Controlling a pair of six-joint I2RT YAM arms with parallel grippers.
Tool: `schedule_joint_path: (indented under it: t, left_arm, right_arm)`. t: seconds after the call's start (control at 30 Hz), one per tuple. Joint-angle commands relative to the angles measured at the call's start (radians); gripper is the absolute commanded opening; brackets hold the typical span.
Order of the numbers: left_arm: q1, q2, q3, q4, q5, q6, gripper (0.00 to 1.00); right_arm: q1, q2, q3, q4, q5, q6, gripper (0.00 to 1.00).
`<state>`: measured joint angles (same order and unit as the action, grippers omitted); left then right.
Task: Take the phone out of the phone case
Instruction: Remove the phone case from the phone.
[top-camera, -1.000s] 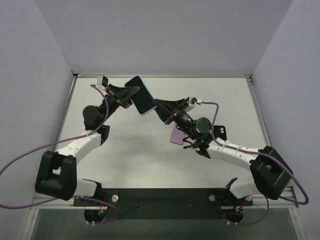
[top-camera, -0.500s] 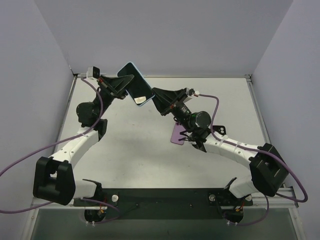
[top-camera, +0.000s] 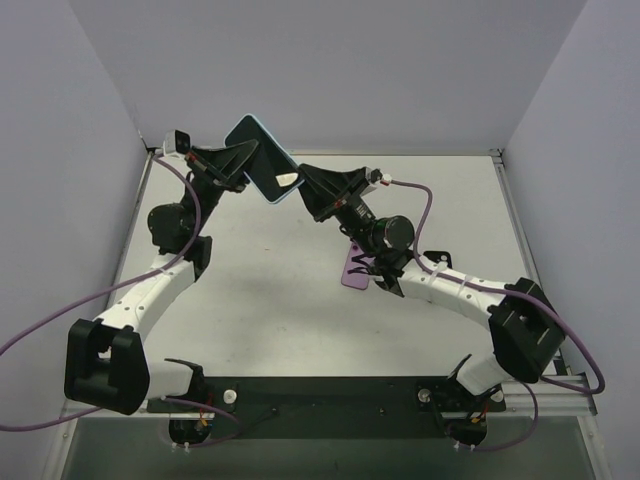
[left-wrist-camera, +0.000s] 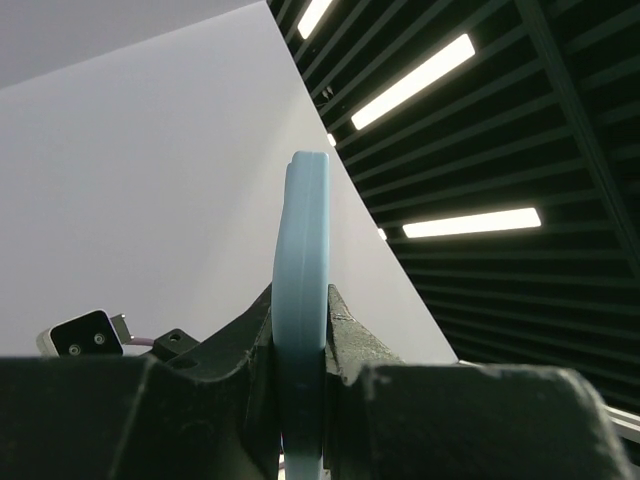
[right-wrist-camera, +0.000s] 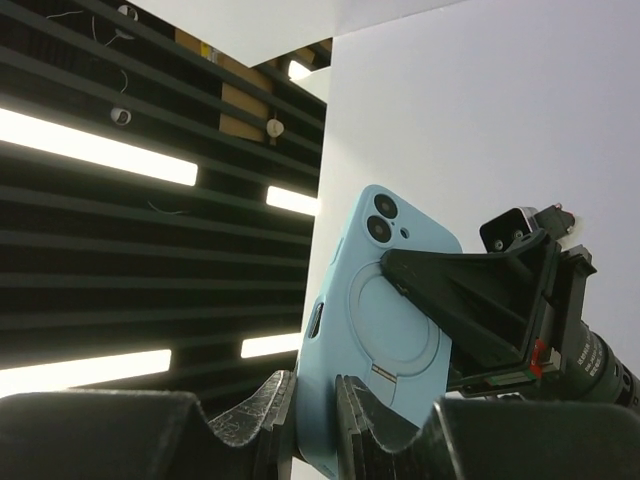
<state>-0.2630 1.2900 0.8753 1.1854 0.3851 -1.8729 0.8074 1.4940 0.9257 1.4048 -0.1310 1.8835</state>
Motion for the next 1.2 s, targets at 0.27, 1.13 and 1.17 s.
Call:
schedule_joint_path:
  t: [0.27, 1.13, 1.17]
  left_arm:
    - [-0.022, -0.077, 0.1, 0.473, -0.069, -0.115, 0.0]
    - [-0.067, -0.067, -0.085, 0.436, -0.009, -0.075, 0.0]
    - [-0.07, -0.066, -0.091, 0.438, -0.008, -0.072, 0.0]
  right_arm:
    - [0.0, 0.081, -0.111, 0.194, -0.045, -0.138, 0.0]
    - [0.052, -0.072, -0.16, -0.751, -0.117, -0.687, 0.15]
    - [0.049, -0.08, -0.151, -0.757, -0.117, -0.693, 0.18]
